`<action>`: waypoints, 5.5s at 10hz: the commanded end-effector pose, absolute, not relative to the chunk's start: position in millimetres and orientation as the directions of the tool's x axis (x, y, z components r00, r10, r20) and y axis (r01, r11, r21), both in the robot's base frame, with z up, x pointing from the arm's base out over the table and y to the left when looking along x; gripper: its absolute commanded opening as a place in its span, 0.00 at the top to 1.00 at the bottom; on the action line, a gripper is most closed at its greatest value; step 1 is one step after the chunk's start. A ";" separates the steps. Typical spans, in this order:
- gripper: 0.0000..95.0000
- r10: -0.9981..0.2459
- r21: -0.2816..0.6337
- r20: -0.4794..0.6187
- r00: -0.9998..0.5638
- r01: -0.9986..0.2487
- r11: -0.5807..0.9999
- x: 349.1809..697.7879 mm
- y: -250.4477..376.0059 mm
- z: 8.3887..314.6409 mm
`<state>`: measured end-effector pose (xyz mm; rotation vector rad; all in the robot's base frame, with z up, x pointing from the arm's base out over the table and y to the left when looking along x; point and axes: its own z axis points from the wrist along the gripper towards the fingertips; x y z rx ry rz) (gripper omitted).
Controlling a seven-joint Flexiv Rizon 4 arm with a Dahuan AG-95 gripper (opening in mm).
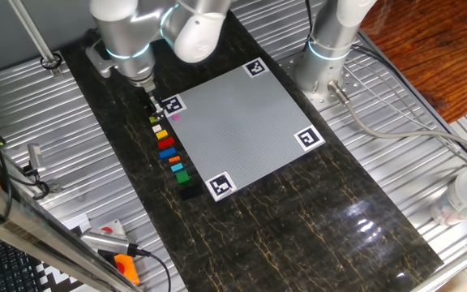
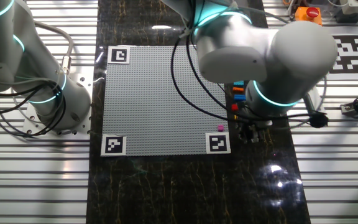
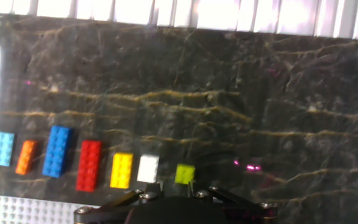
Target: Build with small Lego blocks
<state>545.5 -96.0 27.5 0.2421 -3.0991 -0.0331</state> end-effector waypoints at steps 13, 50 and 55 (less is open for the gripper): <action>0.80 -0.085 0.047 0.033 -0.996 -0.083 0.995 550.8 -100.0 15.5; 1.00 -0.021 0.060 0.043 -0.999 -0.018 0.998 484.5 -75.8 28.5; 1.00 -0.019 0.062 0.042 -0.999 -0.016 0.998 481.9 -74.1 25.5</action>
